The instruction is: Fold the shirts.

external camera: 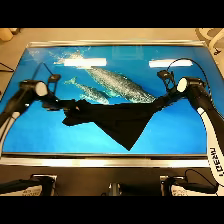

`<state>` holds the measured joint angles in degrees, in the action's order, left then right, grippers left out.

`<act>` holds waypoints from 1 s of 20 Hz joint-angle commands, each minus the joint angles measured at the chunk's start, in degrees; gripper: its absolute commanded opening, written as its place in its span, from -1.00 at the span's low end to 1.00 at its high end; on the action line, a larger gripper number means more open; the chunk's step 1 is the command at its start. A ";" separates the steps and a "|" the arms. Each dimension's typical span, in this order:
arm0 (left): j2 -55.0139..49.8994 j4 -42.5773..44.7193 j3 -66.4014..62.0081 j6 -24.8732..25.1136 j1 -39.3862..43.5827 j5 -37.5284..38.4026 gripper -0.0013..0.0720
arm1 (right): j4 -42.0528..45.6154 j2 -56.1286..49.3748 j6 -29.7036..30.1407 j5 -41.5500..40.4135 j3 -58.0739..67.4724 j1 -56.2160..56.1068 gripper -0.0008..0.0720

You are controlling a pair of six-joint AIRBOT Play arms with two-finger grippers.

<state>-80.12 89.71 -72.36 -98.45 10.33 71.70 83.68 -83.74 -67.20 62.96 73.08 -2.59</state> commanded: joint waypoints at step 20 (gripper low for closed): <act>5.27 -34.05 24.85 6.32 7.26 -20.37 0.72 | -0.13 -0.11 2.16 3.06 0.00 -0.07 -0.92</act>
<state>-74.22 61.69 -47.81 -91.55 12.34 56.80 83.57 -83.83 -65.04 65.45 73.08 -2.59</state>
